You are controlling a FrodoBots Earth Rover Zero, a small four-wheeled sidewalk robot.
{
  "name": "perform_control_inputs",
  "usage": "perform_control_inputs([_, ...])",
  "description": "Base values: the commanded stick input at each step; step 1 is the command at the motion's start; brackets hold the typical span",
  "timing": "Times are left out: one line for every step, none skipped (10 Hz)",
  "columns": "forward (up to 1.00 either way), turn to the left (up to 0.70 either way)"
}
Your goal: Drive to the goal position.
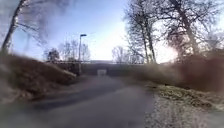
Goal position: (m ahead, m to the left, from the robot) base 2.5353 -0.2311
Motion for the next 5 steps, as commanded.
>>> perform_control_inputs([0.85,0.34])
perform_control_inputs([0.85,0.34])
perform_control_inputs([0.85,0.23])
perform_control_inputs([0.85,0.03])
perform_control_inputs([0.85,0.0])
